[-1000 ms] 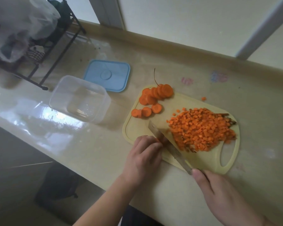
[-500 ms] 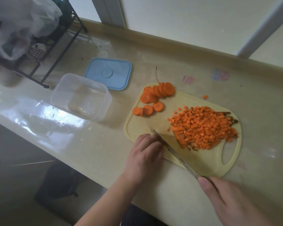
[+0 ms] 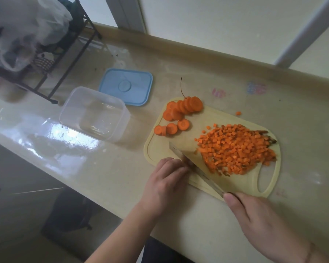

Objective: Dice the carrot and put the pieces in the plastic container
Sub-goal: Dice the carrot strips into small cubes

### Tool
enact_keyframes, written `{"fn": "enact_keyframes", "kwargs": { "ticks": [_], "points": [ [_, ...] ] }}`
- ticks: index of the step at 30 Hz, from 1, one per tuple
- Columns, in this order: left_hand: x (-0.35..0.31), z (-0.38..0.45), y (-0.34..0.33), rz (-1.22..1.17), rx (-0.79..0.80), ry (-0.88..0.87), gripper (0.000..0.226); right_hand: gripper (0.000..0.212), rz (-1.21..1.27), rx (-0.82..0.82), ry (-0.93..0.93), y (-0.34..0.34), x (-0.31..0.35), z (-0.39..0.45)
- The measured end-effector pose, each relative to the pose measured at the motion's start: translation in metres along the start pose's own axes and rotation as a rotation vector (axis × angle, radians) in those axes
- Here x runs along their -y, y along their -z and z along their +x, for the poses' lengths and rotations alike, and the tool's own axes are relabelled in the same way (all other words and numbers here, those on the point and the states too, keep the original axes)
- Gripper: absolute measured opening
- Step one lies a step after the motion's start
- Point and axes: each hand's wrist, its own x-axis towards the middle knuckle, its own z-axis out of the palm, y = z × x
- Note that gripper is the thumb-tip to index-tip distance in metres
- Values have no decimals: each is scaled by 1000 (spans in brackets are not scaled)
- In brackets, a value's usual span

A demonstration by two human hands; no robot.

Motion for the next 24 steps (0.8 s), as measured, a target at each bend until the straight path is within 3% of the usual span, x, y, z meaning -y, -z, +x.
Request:
{"fn": "enact_keyframes", "kwargs": {
  "ticks": [16, 21, 24],
  "points": [
    [3, 0, -4, 42, 35, 8, 17, 101, -62, 40, -61, 4, -6, -17],
    [2, 0, -5, 54, 23, 12, 18, 76, -78, 38, 24, -4, 7, 1],
    [1, 0, -3, 62, 27, -9, 18, 75, -51, 17, 50, -2, 5, 7]
  ]
}}
